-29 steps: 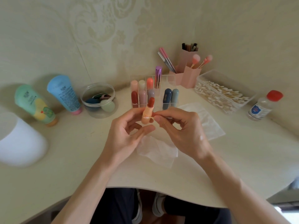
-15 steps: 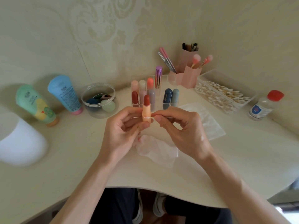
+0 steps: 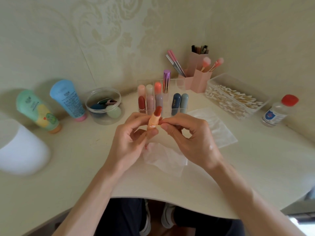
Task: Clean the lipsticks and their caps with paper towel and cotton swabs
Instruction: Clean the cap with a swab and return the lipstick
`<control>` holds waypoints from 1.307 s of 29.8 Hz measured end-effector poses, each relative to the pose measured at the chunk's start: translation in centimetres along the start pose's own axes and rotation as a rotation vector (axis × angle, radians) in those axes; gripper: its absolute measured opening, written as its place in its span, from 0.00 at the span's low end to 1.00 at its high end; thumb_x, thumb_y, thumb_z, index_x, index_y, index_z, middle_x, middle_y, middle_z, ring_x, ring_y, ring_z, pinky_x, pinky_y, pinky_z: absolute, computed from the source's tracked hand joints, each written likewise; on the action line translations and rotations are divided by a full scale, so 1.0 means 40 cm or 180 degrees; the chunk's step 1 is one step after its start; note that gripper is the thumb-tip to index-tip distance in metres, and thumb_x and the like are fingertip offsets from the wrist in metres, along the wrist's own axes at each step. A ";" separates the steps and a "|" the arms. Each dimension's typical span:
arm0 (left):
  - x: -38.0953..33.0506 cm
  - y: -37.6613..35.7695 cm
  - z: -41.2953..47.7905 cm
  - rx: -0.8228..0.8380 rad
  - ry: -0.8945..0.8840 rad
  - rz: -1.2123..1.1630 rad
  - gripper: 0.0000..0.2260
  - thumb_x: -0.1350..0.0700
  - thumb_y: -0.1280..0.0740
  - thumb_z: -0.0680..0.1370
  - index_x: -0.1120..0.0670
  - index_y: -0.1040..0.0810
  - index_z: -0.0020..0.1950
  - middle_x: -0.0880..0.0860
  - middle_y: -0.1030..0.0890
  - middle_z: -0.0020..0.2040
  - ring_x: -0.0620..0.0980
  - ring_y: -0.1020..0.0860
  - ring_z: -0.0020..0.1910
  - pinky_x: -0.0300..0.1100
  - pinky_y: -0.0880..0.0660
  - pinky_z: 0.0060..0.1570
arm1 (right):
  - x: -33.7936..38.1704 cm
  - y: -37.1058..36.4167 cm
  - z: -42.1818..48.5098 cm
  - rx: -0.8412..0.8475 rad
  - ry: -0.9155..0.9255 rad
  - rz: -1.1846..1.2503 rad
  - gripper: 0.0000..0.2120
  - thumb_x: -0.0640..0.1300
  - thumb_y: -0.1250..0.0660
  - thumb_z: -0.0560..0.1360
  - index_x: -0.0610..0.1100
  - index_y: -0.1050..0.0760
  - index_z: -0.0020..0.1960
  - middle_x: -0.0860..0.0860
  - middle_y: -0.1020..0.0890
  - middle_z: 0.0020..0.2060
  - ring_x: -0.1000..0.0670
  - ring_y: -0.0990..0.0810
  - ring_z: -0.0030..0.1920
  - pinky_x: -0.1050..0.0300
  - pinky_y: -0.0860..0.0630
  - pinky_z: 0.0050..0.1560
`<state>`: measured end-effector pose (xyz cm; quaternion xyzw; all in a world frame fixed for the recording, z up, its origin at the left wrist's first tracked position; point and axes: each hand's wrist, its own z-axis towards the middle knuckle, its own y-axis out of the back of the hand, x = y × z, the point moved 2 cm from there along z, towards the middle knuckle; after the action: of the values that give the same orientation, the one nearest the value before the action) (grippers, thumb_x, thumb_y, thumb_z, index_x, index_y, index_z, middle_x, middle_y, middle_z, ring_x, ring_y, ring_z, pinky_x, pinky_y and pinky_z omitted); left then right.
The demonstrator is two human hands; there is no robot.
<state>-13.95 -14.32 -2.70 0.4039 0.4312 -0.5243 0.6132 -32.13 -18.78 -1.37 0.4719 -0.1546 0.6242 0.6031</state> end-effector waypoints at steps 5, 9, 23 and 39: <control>-0.005 -0.001 -0.001 -0.0275 0.0175 -0.0298 0.15 0.65 0.24 0.73 0.61 0.18 0.59 0.55 0.13 0.50 0.51 0.14 0.49 0.37 0.20 0.49 | 0.000 0.003 -0.001 -0.0057 -0.0004 -0.0017 0.06 0.38 0.28 0.80 0.42 0.13 0.55 0.49 0.16 0.40 0.46 0.21 0.40 0.48 0.23 0.43; -0.012 -0.003 -0.004 -0.0284 0.0167 -0.0314 0.12 0.66 0.26 0.74 0.62 0.18 0.57 0.56 0.12 0.49 0.49 0.15 0.44 0.37 0.20 0.47 | 0.000 0.003 0.000 -0.0088 0.0037 -0.0098 0.06 0.38 0.28 0.80 0.43 0.13 0.55 0.49 0.16 0.40 0.46 0.21 0.39 0.48 0.24 0.43; -0.008 0.000 -0.001 0.0062 -0.0080 0.0064 0.12 0.61 0.28 0.78 0.59 0.17 0.61 0.56 0.19 0.58 0.52 0.18 0.58 0.37 0.23 0.54 | -0.004 -0.002 -0.003 -0.0044 0.0019 -0.0071 0.05 0.39 0.28 0.80 0.42 0.13 0.54 0.49 0.16 0.40 0.45 0.21 0.39 0.47 0.24 0.43; -0.036 -0.012 -0.013 0.0009 0.0062 -0.0298 0.15 0.62 0.26 0.75 0.57 0.19 0.61 0.54 0.13 0.54 0.53 0.15 0.54 0.41 0.20 0.56 | 0.000 0.006 -0.003 -0.0113 -0.0024 0.0029 0.06 0.38 0.28 0.80 0.42 0.13 0.55 0.49 0.15 0.42 0.46 0.21 0.39 0.50 0.24 0.43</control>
<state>-14.60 -13.47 -1.52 0.3892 0.4548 -0.5491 0.5833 -32.37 -18.75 -1.33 0.4628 -0.1701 0.6224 0.6079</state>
